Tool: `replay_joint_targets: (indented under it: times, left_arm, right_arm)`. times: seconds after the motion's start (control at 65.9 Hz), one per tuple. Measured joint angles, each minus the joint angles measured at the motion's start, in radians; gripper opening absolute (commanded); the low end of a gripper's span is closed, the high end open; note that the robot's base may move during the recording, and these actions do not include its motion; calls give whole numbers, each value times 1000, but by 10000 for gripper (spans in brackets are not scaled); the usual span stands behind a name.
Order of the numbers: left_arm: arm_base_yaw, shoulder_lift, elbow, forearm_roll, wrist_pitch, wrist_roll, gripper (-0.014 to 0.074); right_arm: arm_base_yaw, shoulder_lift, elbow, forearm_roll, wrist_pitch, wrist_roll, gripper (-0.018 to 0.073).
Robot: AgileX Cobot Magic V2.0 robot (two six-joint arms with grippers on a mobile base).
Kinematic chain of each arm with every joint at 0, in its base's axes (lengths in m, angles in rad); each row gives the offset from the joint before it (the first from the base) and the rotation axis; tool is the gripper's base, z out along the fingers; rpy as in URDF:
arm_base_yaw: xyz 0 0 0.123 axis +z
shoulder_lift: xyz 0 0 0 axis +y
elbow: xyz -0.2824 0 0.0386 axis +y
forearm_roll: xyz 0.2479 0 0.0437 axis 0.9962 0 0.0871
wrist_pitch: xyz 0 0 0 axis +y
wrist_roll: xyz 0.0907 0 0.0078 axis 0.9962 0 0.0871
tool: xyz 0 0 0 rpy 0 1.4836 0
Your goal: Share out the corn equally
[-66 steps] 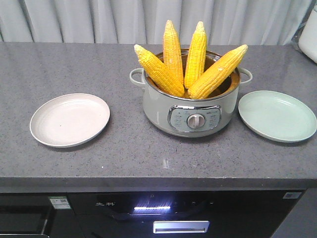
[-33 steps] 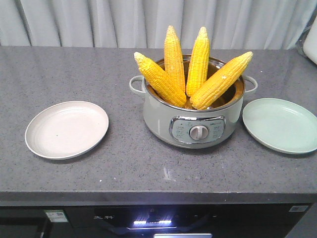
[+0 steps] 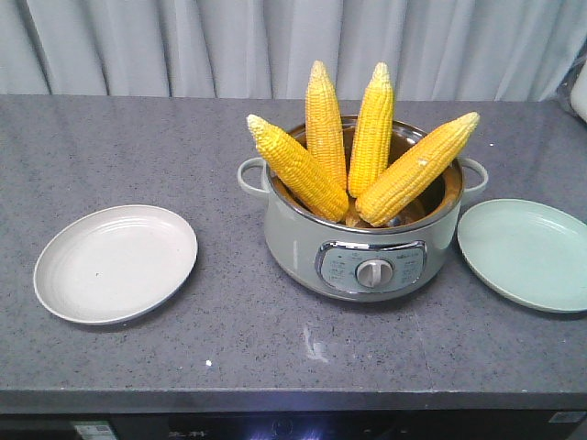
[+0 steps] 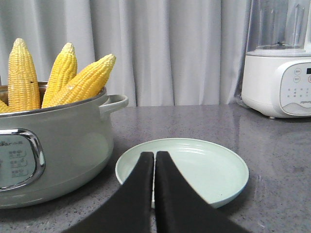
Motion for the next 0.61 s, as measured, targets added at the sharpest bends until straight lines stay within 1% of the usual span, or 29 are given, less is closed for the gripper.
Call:
replay_joint_targets:
  times: [0.607]
  left_arm:
    - [0, 0, 0, 0, 0, 0, -6]
  right_arm:
    - [0, 0, 0, 0, 0, 0, -6]
